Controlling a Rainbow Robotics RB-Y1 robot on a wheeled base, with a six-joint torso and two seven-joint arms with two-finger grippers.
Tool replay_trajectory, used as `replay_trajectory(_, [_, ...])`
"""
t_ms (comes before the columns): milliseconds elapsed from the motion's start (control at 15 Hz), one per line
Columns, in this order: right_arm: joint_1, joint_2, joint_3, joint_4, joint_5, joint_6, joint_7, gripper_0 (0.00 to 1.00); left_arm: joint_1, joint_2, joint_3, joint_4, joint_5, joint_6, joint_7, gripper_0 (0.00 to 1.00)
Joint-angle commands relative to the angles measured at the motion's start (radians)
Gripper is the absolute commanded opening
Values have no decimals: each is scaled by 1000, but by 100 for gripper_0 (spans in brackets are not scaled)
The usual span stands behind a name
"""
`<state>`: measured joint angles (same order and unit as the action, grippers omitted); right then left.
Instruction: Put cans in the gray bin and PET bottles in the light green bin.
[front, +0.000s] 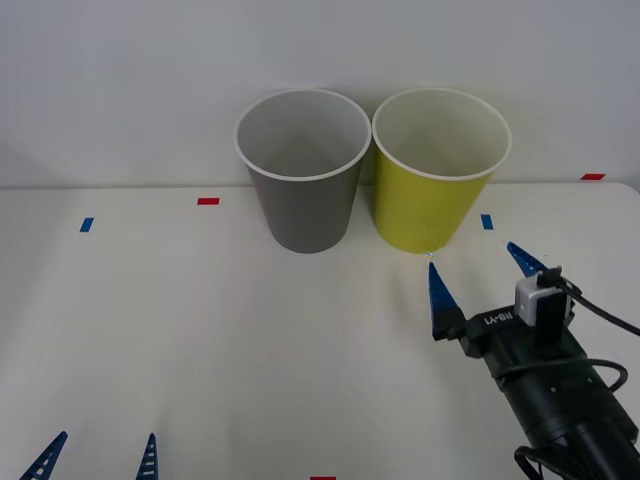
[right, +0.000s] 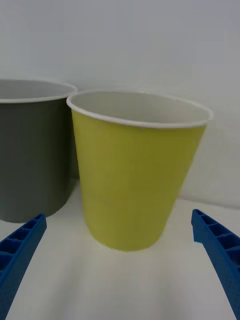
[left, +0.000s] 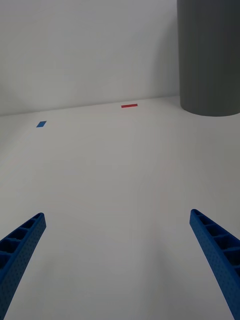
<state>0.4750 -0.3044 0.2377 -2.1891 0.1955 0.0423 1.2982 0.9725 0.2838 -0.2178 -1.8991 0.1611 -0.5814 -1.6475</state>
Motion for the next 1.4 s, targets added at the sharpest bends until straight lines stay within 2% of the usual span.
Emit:
replay_trajectory(67, [128, 44, -1, 3, 35, -64, 6, 100, 0, 0, 0, 0, 0, 0, 0, 100])
replay_trajectory(200, [191, 16, -21, 5, 25, -121, 4, 100, 0, 0, 0, 0, 0, 0, 0, 100])
replay_trajectory(400, [297, -10, -51, 9, -70, -202, 21, 100, 0, 0, 0, 0, 0, 0, 0, 100])
replay_trajectory(467, [300, -12, -54, 41, -87, -256, 24, 100, 0, 0, 0, 0, 0, 0, 0, 100])
replay_trajectory(533, [278, -12, -61, 120, -99, -357, 27, 100, 0, 0, 0, 0, 0, 0, 0, 100])
replay_trajectory(733, [307, -13, -57, 207, -130, -483, 29, 100, 0, 0, 0, 0, 0, 0, 0, 100])
replay_trajectory(867, [349, -24, -54, 224, -154, -504, 52, 100, 0, 0, 0, 0, 0, 0, 0, 100])
replay_trajectory(1067, [410, -24, -51, 224, -197, -555, 182, 100, 0, 0, 0, 0, 0, 0, 0, 100])
replay_trajectory(1400, [504, -25, -28, 224, -212, -602, 190, 100, 0, 0, 0, 0, 0, 0, 0, 100])
